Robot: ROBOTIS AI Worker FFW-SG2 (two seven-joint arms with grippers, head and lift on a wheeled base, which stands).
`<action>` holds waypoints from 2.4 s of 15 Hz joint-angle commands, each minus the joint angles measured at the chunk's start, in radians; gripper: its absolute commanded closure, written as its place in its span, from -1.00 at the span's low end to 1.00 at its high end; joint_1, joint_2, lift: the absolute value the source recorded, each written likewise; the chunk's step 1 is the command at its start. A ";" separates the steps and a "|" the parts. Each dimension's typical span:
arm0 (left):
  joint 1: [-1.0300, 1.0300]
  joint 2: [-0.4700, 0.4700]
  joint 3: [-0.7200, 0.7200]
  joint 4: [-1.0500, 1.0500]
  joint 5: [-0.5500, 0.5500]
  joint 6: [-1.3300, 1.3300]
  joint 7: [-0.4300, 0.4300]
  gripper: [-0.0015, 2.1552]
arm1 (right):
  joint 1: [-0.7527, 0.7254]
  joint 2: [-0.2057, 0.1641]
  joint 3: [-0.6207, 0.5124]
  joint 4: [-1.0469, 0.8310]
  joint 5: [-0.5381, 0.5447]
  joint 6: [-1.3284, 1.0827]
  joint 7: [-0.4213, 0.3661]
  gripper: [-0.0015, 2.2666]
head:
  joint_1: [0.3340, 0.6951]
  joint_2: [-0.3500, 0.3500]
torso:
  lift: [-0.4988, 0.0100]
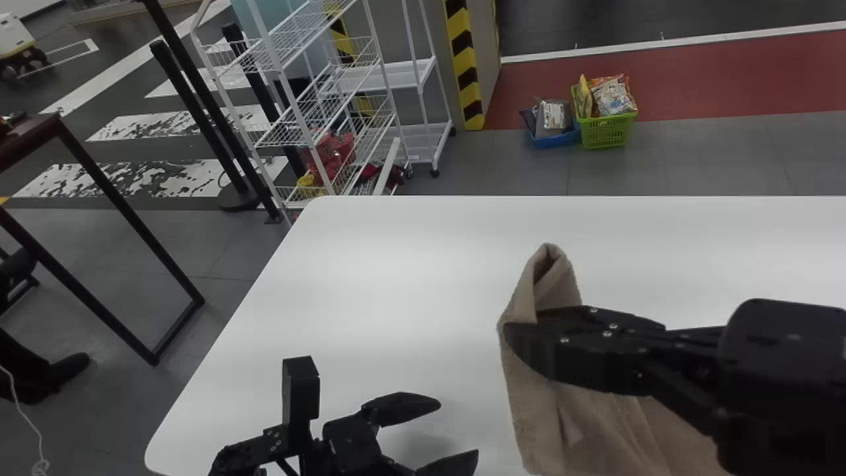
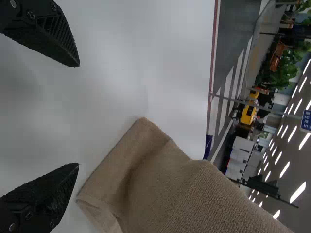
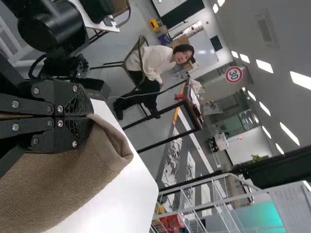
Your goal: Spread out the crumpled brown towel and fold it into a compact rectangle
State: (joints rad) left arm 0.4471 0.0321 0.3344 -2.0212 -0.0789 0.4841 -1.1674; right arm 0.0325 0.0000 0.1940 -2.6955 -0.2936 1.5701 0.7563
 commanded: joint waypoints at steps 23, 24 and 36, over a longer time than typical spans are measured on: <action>-0.061 0.019 0.026 0.087 -0.002 -0.003 0.000 -0.92 | -0.046 0.001 -0.127 0.580 -0.354 -0.558 0.066 0.08 | 1.00 1.00 | 0.46; -0.059 0.023 0.028 0.090 0.001 -0.003 0.000 -0.92 | -0.034 0.001 -0.130 0.576 -0.355 -0.546 0.075 0.08 | 1.00 1.00 | 0.46; -0.030 0.025 0.084 0.068 0.057 -0.021 -0.028 -0.91 | 0.001 0.001 -0.166 0.563 -0.345 -0.595 0.095 0.08 | 1.00 1.00 | 0.46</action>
State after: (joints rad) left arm 0.4144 0.0567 0.3967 -1.9510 -0.0370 0.4635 -1.1922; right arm 0.0509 0.0000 0.0269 -2.1583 -0.6384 1.0028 0.8542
